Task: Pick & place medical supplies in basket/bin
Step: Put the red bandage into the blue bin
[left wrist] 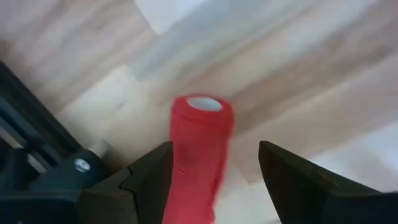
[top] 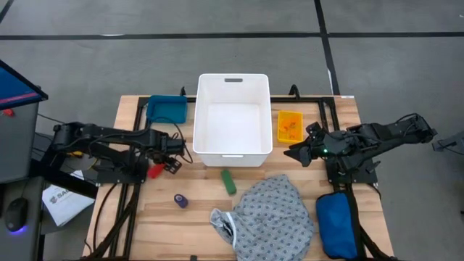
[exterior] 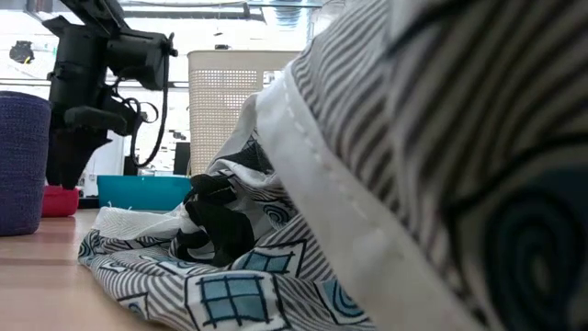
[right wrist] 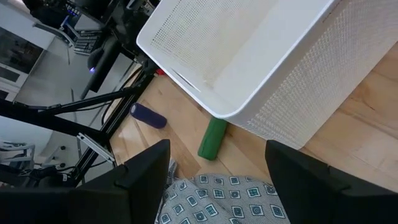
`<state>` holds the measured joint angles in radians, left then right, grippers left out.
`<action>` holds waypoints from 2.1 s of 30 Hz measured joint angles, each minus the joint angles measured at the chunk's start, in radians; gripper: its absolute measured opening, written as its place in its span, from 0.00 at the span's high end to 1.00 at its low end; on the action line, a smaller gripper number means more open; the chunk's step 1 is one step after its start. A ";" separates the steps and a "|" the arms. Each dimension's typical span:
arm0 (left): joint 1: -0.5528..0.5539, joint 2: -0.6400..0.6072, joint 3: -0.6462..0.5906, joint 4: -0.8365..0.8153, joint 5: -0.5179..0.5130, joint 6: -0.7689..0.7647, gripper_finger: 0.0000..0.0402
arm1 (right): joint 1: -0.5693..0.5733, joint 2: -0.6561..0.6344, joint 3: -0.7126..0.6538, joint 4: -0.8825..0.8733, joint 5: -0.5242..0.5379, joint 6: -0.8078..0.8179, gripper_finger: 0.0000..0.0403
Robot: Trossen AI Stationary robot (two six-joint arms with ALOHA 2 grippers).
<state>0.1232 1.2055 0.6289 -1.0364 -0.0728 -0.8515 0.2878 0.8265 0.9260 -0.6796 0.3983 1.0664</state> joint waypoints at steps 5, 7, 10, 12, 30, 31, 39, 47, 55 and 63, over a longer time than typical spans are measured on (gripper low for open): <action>0.033 0.033 0.000 0.009 -0.003 0.056 0.44 | 0.000 0.000 0.000 0.003 0.000 0.000 0.35; 0.041 0.050 0.000 0.009 -0.003 0.067 0.44 | 0.000 0.000 0.000 0.003 0.000 0.000 0.35; 0.041 0.079 0.000 0.015 -0.002 0.090 0.44 | 0.001 0.000 0.000 0.003 0.000 0.000 0.35; 0.041 0.099 0.000 0.026 0.005 0.101 0.44 | 0.001 0.000 0.000 0.003 0.000 0.000 0.35; 0.043 0.162 -0.020 0.060 0.004 0.091 0.62 | 0.028 0.000 0.000 -0.002 -0.003 0.005 0.35; 0.043 0.162 -0.020 0.060 0.004 0.091 0.63 | 0.033 0.000 0.000 -0.002 -0.003 0.006 0.35; 0.033 0.117 -0.021 0.028 0.053 0.111 0.67 | 0.033 0.000 0.000 -0.001 -0.001 0.018 0.35; -0.002 -0.051 -0.021 -0.025 0.088 0.076 0.66 | 0.033 0.000 0.000 -0.001 0.022 0.018 0.35; -0.034 -0.230 -0.021 0.043 0.125 0.031 0.66 | 0.033 0.000 0.000 -0.001 0.047 0.023 0.35; -0.034 -0.400 0.022 0.013 0.073 0.003 0.66 | 0.033 0.000 0.000 0.007 0.049 0.034 0.35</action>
<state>0.0891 0.8052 0.6510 -1.0235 0.0006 -0.8485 0.3206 0.8265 0.9257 -0.6721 0.4475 1.1002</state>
